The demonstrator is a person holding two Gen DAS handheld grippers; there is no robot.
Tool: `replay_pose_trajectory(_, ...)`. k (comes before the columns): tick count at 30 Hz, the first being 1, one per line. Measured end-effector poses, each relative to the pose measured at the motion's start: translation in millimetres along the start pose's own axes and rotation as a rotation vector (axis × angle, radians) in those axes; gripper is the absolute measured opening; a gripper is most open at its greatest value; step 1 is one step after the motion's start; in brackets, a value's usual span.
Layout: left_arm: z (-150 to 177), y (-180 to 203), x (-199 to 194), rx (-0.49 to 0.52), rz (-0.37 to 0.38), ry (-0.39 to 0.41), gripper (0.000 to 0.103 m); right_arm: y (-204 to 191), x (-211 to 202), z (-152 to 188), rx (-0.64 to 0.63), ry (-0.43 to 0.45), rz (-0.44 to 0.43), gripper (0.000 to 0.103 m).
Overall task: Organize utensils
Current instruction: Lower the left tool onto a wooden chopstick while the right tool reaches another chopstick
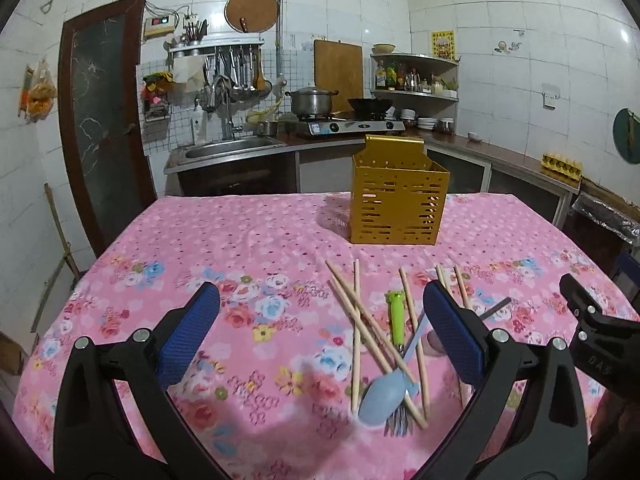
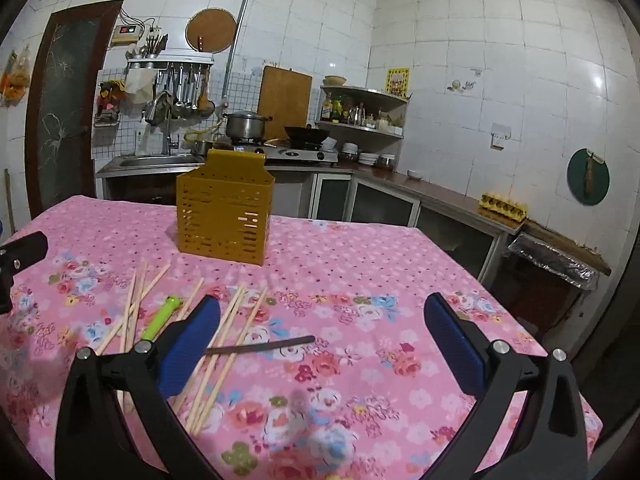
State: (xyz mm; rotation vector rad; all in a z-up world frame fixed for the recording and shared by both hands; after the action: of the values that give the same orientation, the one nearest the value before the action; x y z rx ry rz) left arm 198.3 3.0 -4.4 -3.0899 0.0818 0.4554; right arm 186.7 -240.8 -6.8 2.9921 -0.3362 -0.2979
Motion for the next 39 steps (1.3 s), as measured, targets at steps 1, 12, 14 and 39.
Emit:
replay_pose_trajectory(1, -0.3, -0.8, 4.0, -0.003, -0.004, -0.001, 0.098, -0.2, 5.9, 1.4, 0.006, -0.012, -0.004, 0.099)
replay_pose_trajectory(12, 36.4, -2.3, 82.3, 0.003, -0.009, -0.162, 0.098, -7.2, 76.3, 48.2, 0.013, -0.236, 0.019, 0.099)
replay_pose_trajectory(14, 42.4, -0.1, 93.2, -0.005, 0.008, -0.186, 0.098, -7.3, 85.0, 54.8, 0.019, -0.253, 0.030, 0.099)
replay_pose_trajectory(39, 72.1, 11.1, 162.2, -0.061, 0.106, -0.408, 0.038, -26.7, 133.0, 102.4, 0.174, -0.522, -0.049, 0.049)
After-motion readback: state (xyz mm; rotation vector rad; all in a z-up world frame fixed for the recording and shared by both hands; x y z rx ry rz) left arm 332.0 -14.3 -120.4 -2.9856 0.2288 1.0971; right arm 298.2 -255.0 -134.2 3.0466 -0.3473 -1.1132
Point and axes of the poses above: each gripper's, at about its wrist camera, not at the fingertips, and x roughly the way its jaws point, y to its right, z to its underside, the point moved 9 cm from there along x, roughly the way its jaws point, and after that the axes turned 10 degrees about y, right-handed, at the moved point
